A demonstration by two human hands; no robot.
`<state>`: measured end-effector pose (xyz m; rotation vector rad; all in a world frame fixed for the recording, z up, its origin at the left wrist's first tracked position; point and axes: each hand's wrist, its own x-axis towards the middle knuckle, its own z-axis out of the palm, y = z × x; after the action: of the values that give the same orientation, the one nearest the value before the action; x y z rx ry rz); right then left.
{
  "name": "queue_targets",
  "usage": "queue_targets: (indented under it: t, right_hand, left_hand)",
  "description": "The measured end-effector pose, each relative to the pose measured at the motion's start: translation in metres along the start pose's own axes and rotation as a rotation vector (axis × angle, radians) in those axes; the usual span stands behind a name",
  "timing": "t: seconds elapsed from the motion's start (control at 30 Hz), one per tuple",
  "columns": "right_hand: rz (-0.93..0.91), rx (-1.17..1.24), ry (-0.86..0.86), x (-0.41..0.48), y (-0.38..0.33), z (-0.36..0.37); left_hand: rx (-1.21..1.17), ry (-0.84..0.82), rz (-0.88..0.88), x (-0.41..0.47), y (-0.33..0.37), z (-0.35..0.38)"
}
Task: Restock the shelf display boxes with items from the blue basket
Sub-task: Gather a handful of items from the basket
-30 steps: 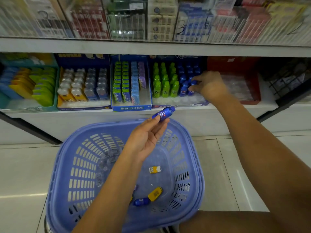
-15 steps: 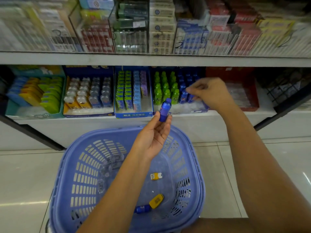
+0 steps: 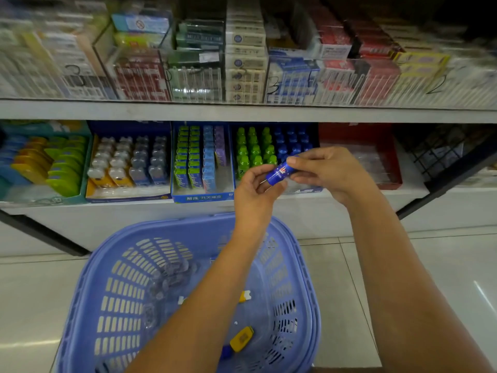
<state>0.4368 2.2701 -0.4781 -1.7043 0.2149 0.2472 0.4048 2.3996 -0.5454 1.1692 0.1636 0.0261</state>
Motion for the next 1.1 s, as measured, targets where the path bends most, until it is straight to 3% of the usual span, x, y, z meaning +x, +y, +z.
queue_targets:
  t: [0.23, 0.3, 0.4, 0.5, 0.67, 0.97, 1.1]
  right_hand:
    - [-0.118, -0.079, 0.014, 0.005, -0.005, -0.009]
    - [-0.187, -0.177, 0.101, 0.012, -0.004, -0.016]
    - [-0.286, -0.422, 0.294, 0.027, 0.0, -0.033]
    - [-0.261, -0.476, 0.36, 0.042, 0.011, -0.045]
    - [-0.172, -0.542, 0.316, 0.067, 0.032, -0.047]
    - [-0.086, -0.812, 0.207, 0.085, 0.03, -0.046]
    - [-0.075, -0.909, 0.212, 0.076, 0.025, -0.039]
  left_hand:
    - [0.098, -0.081, -0.008, 0.011, 0.0, 0.006]
    - [0.385, -0.113, 0.071, 0.013, -0.006, 0.004]
    - [1.135, -0.271, 0.229, 0.013, -0.02, -0.008]
    - [1.455, -0.434, 0.283, 0.011, -0.034, -0.021]
    - [1.437, -0.448, 0.349, 0.012, -0.037, -0.027]
    - [1.381, -0.465, 0.284, 0.016, -0.036, -0.027]
    - [1.14, -0.37, 0.28, 0.004, -0.024, -0.033]
